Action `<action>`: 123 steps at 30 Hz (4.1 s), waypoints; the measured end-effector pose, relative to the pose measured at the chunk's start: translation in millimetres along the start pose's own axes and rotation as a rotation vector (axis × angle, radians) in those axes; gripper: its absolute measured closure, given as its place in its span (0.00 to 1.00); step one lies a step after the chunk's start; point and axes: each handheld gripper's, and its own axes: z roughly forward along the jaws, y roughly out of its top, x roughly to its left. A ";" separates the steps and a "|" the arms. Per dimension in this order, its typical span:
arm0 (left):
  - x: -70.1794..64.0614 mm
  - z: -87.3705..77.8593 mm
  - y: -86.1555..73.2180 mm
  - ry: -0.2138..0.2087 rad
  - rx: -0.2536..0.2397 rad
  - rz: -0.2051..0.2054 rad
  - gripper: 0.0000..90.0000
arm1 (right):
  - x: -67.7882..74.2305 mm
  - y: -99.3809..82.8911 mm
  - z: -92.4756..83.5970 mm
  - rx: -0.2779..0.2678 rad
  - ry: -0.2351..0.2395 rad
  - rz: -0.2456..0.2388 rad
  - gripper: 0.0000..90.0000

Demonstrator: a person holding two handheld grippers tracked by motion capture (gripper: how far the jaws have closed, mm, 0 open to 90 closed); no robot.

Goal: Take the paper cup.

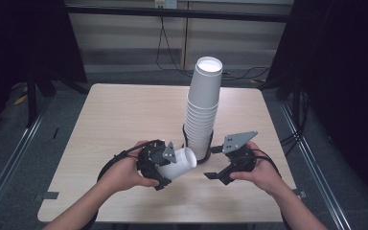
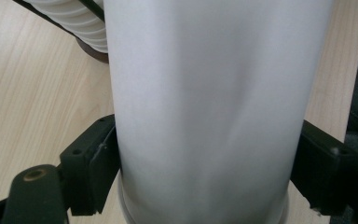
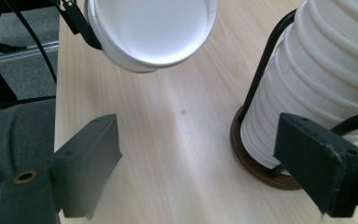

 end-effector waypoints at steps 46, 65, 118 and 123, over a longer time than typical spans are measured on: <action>-7.1 17.5 21.5 -0.048 0.042 0.038 0.20 | 5.3 18.7 8.6 0.046 0.095 -0.036 0.15; -15.7 24.5 28.2 -0.089 0.034 0.093 0.20 | 12.6 31.8 28.3 0.128 0.191 -0.072 0.25; 4.1 -5.0 7.2 -0.132 -0.265 -0.034 0.18 | 4.9 17.6 4.6 0.022 0.130 -0.014 0.25; 6.8 -0.8 -6.2 -0.139 -0.279 -0.076 0.18 | 3.1 13.2 -0.7 -0.006 0.115 0.008 0.25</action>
